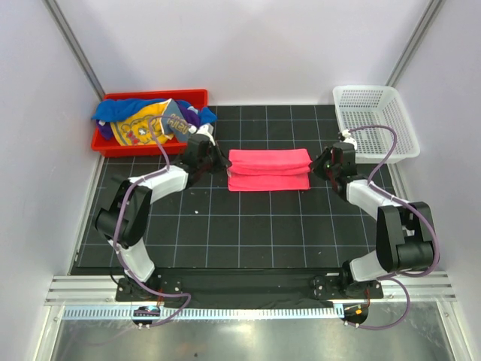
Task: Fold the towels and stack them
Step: Fold the towel
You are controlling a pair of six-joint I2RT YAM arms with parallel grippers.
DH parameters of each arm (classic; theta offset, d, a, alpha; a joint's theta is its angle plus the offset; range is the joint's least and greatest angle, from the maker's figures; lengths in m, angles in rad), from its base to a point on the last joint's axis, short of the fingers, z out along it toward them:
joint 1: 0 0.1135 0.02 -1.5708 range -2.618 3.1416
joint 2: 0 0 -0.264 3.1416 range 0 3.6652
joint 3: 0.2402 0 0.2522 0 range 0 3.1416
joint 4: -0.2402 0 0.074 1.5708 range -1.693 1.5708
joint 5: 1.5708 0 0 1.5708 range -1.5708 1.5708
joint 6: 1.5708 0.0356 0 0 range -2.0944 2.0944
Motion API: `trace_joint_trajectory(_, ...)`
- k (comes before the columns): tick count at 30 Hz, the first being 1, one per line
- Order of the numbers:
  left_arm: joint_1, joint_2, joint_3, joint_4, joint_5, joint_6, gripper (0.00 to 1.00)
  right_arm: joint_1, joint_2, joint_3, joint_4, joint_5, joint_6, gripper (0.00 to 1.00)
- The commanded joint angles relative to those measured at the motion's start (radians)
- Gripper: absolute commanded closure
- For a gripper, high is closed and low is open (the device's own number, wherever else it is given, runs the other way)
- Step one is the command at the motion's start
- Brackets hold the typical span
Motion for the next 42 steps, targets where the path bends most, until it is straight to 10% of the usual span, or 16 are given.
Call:
trace_joint_trajectory(1, -0.002, -0.047, -0.021, 0.012, -0.018, -0.009, 1.00, 0.004, -0.046, -0.021, 0.026, 0.021, -0.006, 0.94)
trace_joint_trajectory(18, -0.019, -0.016, -0.075, 0.024, -0.005, -0.029, 1.00, 0.004, -0.028, -0.084, 0.034, 0.005, -0.009, 0.89)
trace_joint_trajectory(31, -0.022, -0.102, -0.132, -0.014, 0.011, -0.023, 0.62, 0.005, -0.100, -0.085, -0.046, 0.005, -0.015, 0.60)
trace_joint_trajectory(42, -0.024, -0.096, 0.048, -0.175, -0.015, -0.009, 0.68, 0.050, -0.076, 0.127, -0.270, 0.000, -0.058, 0.62)
